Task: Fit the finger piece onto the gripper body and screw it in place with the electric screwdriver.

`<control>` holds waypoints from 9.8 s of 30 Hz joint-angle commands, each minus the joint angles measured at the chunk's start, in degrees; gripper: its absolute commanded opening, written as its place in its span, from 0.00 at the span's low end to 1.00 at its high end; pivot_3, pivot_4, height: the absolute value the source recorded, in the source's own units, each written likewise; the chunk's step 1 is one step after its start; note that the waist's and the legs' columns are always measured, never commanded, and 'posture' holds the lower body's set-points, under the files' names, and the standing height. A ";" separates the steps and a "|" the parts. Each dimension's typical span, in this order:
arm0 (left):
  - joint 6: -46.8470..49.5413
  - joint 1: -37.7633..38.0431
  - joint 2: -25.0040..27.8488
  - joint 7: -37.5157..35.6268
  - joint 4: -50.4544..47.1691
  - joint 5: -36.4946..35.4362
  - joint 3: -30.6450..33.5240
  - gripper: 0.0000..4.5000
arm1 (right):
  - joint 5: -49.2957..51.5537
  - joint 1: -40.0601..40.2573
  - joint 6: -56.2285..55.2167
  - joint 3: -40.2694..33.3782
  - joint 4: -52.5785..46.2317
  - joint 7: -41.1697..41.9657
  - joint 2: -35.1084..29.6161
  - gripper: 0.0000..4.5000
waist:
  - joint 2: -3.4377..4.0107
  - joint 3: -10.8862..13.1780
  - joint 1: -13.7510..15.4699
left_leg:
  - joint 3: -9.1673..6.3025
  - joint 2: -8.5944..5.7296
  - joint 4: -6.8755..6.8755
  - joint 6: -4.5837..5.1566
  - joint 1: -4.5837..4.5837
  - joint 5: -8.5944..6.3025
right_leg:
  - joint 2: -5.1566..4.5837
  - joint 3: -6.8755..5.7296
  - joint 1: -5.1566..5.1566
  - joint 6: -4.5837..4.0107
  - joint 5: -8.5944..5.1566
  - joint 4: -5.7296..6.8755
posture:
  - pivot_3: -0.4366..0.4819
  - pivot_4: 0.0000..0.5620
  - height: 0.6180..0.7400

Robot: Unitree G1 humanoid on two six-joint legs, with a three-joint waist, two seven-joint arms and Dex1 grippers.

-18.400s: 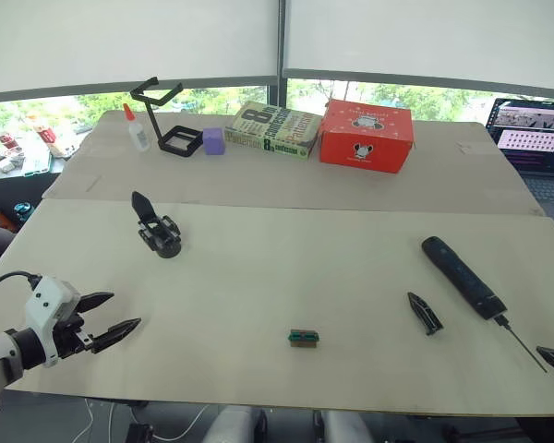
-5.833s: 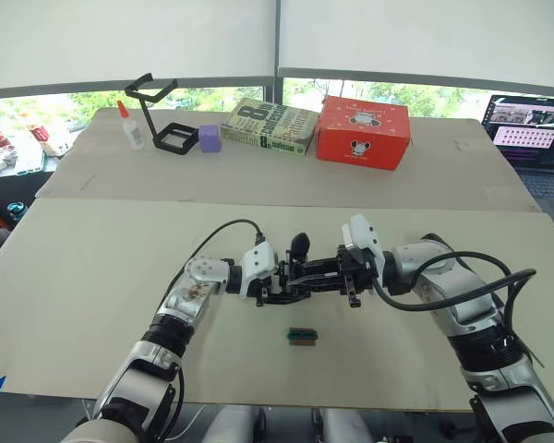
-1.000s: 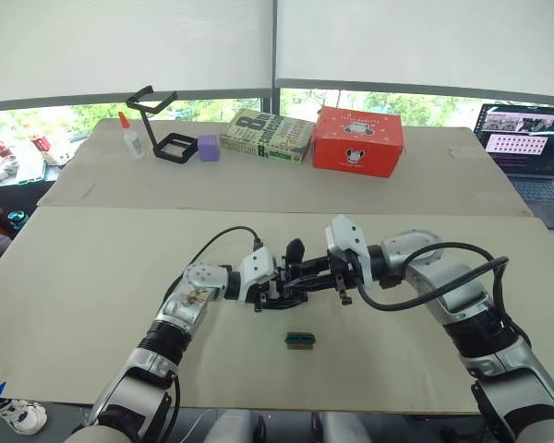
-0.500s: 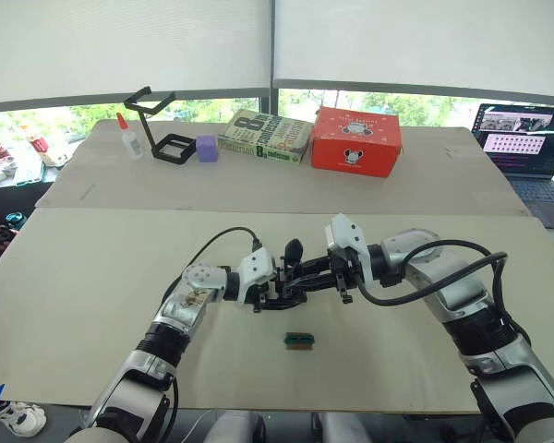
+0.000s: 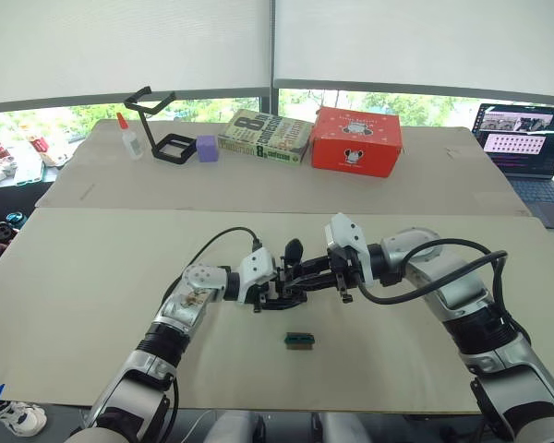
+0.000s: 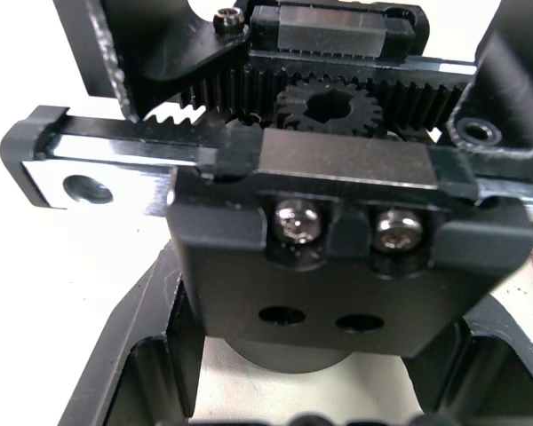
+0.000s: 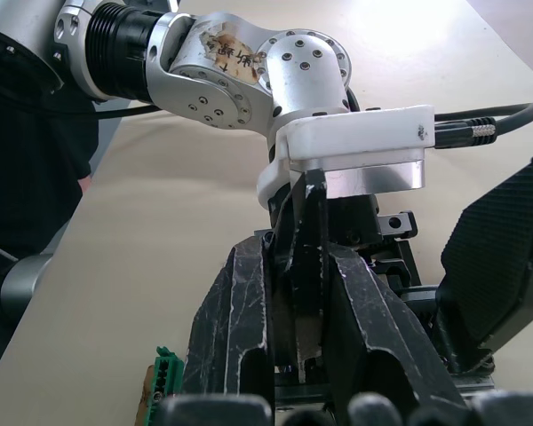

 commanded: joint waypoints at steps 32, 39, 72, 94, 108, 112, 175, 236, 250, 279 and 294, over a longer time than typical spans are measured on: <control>-0.51 1.45 2.69 -3.13 -0.99 -0.15 0.80 1.00 | 6.70 11.67 11.57 -20.59 -20.82 -0.59 -22.89 0.74 | 0.13 0.43 0.95 | -0.01 -0.08 0.36 -0.28 -1.17 0.18 | -0.05 -0.06 -0.96 -0.03 0.04 0.14 | 0.48 0.27 1.00; 6.22 6.02 12.65 -7.81 -13.78 -6.42 5.62 1.00 | 7.43 16.09 22.91 -27.35 -19.52 -0.72 -37.47 0.99 | 0.33 0.57 0.49 | 0.01 0.02 0.19 -0.29 -1.14 0.18 | -0.04 -0.01 -1.00 -0.06 0.04 0.13 | 0.48 0.27 1.00; 36.87 -5.73 31.38 -13.90 -49.78 -37.03 15.01 1.00 | -22.48 -4.54 15.29 0.03 32.27 7.20 -32.22 0.59 | 0.45 1.29 0.24 | 0.16 -0.03 0.70 -0.32 -1.13 0.26 | 0.10 -0.05 -0.84 -0.08 0.07 0.21 | 0.48 0.27 1.00; 37.50 -6.03 31.99 -13.72 -51.06 -37.16 14.02 1.00 | -27.96 -0.10 4.10 -0.43 19.30 16.41 -37.26 1.00 | 0.99 1.63 0.68 | 0.29 -0.03 0.79 -0.32 -1.19 0.27 | 0.20 -0.05 -1.00 -0.07 0.07 0.38 | 0.48 0.27 1.00; 35.19 -3.95 32.37 -14.20 -51.27 -35.56 13.36 1.00 | -33.92 -0.79 0.23 2.22 27.80 13.35 -29.90 1.00 | 0.43 1.57 0.45 | 0.28 0.00 0.81 -0.33 -1.00 0.27 | 0.20 -0.04 -0.79 -0.07 0.07 0.36 | 0.48 0.27 1.00; 34.83 -3.98 31.94 -14.10 -51.09 -34.89 12.79 1.00 | -35.64 0.46 -4.39 2.97 30.30 12.63 -29.51 0.75 | 0.23 1.59 0.37 | 0.23 0.00 0.81 -0.29 -0.63 0.23 | 0.18 -0.05 -0.35 -0.07 0.07 0.25 | 0.48 0.27 1.00; 5.88 14.66 21.93 -15.99 -36.05 -17.20 5.70 1.00 | 16.38 27.55 -4.95 -17.05 -36.58 -18.67 4.01 0.42 | 0.44 1.87 0.85 | 0.17 -0.09 0.66 -0.31 -0.95 0.27 | 0.33 -0.31 -0.86 -0.10 0.08 0.47 | 0.48 0.27 1.00; 6.01 13.24 20.78 -15.68 -34.45 -15.76 4.00 1.00 | 10.77 29.00 -7.81 -14.80 -33.25 -17.20 3.85 0.42 | 0.44 1.87 0.78 | 0.18 -0.09 0.69 -0.31 -0.95 0.27 | 0.40 -0.31 -0.87 -0.10 0.08 0.51 | 0.48 0.27 1.00; 6.11 13.26 20.74 -15.33 -34.61 -15.66 4.06 1.00 | 10.33 29.73 -8.27 -14.70 -33.05 -16.94 3.04 0.42 | 0.44 1.87 0.78 | 0.18 -0.09 0.70 -0.31 -0.95 0.27 | 0.40 -0.31 -0.87 -0.10 0.08 0.51 | 0.48 0.27 1.00; 5.98 13.34 20.76 -15.50 -34.72 -15.46 4.03 1.00 | 10.68 28.93 -7.53 -14.46 -32.88 -16.81 2.82 0.42 | 0.44 1.87 0.78 | 0.18 -0.09 0.71 -0.31 -0.95 0.27 | 0.40 -0.31 -0.87 -0.10 0.08 0.53 | 0.48 0.27 1.00; 5.78 13.42 21.03 -15.92 -34.69 -15.35 4.23 1.00 | 10.74 28.65 -7.33 -14.16 -32.72 -16.73 2.82 0.42 | 0.43 1.87 0.78 | 0.18 -0.09 0.71 -0.31 -0.95 0.27 | 0.40 -0.31 -0.87 -0.10 0.08 0.53 | 0.48 0.27 1.00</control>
